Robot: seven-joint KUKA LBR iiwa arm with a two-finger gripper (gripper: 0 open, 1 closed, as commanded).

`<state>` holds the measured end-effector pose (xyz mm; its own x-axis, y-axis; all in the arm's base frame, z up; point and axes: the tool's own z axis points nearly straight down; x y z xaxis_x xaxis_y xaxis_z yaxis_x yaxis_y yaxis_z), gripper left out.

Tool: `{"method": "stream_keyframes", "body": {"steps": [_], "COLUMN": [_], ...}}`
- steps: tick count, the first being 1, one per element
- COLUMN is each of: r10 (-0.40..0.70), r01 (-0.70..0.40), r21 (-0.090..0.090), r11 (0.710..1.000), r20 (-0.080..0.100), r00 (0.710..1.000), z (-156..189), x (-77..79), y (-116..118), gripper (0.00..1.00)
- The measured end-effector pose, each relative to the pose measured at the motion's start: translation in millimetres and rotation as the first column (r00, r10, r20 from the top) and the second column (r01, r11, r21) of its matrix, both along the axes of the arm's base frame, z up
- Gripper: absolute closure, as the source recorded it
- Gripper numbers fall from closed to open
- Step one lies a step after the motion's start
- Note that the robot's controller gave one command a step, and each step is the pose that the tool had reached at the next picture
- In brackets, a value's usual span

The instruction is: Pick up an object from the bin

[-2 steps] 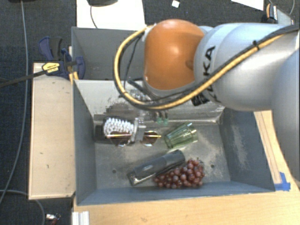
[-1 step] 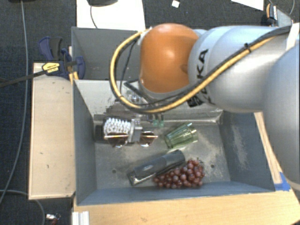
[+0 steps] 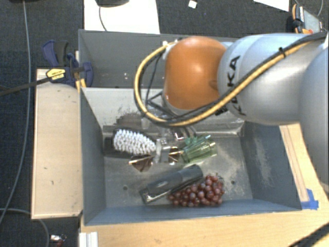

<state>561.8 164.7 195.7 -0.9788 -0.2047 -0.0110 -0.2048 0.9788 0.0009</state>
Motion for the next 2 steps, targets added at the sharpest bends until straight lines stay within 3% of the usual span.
{"method": "stream_keyframes", "body": {"steps": [1,2], "r10": [-0.065,-0.158], "r01": [0.065,0.158], "r21": [0.0,0.008], "r11": [0.998,0.987], "r20": [0.009,0.001], "r00": [0.998,0.987], "z": [-14,-43], "x": [0.3,-2.9], "y": [15,34], "gripper": [0.0,0.0]}}
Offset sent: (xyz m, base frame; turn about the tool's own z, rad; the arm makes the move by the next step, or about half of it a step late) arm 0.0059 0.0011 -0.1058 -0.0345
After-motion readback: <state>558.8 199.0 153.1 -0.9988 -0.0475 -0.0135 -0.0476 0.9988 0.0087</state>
